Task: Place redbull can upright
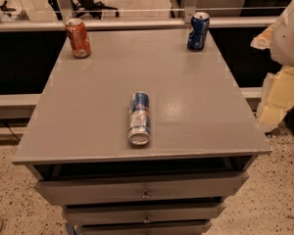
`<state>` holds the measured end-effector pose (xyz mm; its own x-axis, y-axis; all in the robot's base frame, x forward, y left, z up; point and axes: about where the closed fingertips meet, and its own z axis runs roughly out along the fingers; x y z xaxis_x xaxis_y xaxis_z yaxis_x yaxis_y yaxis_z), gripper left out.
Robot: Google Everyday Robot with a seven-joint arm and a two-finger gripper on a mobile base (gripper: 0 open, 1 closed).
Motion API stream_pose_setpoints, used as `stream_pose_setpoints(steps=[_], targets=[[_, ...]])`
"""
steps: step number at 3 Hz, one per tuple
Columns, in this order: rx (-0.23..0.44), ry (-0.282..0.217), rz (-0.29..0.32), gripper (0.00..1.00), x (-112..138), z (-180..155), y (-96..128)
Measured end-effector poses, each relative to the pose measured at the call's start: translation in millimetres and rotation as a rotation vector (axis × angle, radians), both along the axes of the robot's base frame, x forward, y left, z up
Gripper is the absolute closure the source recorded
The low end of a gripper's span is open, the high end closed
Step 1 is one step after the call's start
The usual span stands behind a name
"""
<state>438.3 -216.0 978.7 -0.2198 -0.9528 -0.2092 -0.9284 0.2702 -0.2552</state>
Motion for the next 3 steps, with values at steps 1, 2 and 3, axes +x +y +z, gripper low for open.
stream_pose_setpoints(steps=[1, 2, 3], targets=[[0.0, 0.0, 0.0, 0.0, 0.0, 0.0, 0.0], [0.015, -0.009, -0.003, 0.0, 6.3, -1.1, 14.3], [0.067, -0.014, -0.017, 0.0, 32.7, -13.5, 65.2]])
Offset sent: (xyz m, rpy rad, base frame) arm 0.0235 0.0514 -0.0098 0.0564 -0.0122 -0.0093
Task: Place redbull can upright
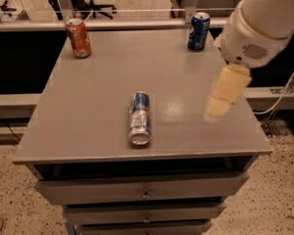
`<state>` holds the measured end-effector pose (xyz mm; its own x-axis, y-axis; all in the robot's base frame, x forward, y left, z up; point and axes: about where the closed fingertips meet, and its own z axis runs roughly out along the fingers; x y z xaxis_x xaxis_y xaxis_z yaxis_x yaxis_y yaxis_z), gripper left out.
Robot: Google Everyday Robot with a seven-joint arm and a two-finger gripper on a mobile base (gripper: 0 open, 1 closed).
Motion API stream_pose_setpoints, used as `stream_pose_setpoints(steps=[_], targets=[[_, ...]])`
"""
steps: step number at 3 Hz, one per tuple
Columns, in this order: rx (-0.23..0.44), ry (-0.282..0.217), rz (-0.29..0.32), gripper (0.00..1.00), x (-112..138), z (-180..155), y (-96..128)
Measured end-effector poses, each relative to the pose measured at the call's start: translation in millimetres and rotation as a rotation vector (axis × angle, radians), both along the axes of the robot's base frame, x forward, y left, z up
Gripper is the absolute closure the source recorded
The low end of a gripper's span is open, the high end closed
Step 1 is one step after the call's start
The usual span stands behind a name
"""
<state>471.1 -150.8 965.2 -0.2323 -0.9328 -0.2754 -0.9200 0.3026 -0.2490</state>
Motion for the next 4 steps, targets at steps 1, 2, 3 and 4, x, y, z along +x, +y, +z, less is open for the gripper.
stream_pose_setpoints(steps=[1, 2, 3, 4], targets=[[0.04, 0.035, -0.057, 0.0, 31.2, -18.9, 46.8], [0.082, 0.139, -0.17, 0.0, 57.0, -54.7, 81.5], [0.108, 0.235, -0.285, 0.0, 66.3, -84.9, 110.0], [0.126, 0.301, -0.427, 0.0, 71.7, -102.3, 133.4]])
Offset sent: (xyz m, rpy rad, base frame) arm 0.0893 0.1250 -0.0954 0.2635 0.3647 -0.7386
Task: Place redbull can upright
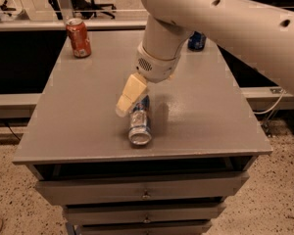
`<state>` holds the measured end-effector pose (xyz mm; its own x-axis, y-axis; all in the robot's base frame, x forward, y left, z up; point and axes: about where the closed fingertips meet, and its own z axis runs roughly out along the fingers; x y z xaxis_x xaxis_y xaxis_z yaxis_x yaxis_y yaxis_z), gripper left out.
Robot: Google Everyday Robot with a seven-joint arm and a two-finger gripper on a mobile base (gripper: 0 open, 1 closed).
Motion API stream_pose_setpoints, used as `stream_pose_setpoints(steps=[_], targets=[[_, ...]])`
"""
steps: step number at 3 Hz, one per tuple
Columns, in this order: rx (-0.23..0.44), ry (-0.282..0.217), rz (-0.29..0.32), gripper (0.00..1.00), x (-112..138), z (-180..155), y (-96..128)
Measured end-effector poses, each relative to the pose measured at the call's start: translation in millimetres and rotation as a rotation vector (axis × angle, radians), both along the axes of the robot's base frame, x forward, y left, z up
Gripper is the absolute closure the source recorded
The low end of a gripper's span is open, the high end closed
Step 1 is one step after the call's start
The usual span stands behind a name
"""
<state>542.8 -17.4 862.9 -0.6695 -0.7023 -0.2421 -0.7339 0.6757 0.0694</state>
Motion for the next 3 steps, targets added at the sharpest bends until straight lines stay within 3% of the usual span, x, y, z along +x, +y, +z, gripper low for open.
stream_pose_setpoints(steps=[1, 2, 3], targets=[[-0.007, 0.02, -0.149, 0.0, 2.3, -5.6, 9.6], [-0.018, 0.023, -0.375, 0.0, 1.3, -6.7, 3.9], [-0.025, 0.023, -0.545, 0.0, -1.7, -6.0, -6.7]])
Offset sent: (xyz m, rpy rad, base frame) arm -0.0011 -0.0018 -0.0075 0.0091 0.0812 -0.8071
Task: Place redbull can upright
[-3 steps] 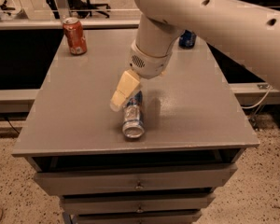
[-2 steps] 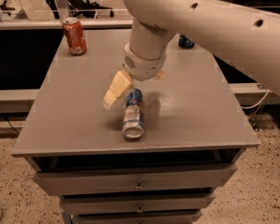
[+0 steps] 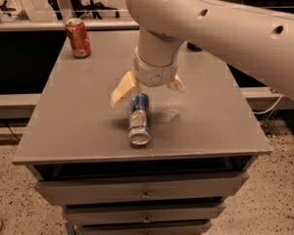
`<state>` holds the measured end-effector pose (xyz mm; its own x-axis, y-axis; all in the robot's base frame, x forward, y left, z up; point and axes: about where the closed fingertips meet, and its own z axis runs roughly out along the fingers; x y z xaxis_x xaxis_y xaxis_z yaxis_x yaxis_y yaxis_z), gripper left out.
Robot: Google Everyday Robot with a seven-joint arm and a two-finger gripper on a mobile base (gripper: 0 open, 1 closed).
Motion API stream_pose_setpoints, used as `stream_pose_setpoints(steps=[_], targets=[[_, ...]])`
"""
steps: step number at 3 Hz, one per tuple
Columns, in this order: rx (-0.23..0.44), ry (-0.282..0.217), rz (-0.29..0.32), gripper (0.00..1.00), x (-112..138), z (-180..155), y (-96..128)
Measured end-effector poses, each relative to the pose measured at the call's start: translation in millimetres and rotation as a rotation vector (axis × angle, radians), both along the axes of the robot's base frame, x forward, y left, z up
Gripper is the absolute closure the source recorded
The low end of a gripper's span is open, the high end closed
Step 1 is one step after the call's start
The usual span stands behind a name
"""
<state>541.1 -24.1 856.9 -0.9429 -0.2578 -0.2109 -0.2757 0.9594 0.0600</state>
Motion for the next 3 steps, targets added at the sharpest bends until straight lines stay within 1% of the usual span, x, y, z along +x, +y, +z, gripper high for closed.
stream_pose_setpoints(steps=[1, 2, 3], targets=[[0.001, 0.016, -0.16, 0.0, -4.5, -3.9, -2.9], [0.004, 0.035, -0.231, 0.0, -7.5, -13.1, 4.8], [0.011, 0.038, -0.253, 0.14, -8.6, -18.8, 11.2]])
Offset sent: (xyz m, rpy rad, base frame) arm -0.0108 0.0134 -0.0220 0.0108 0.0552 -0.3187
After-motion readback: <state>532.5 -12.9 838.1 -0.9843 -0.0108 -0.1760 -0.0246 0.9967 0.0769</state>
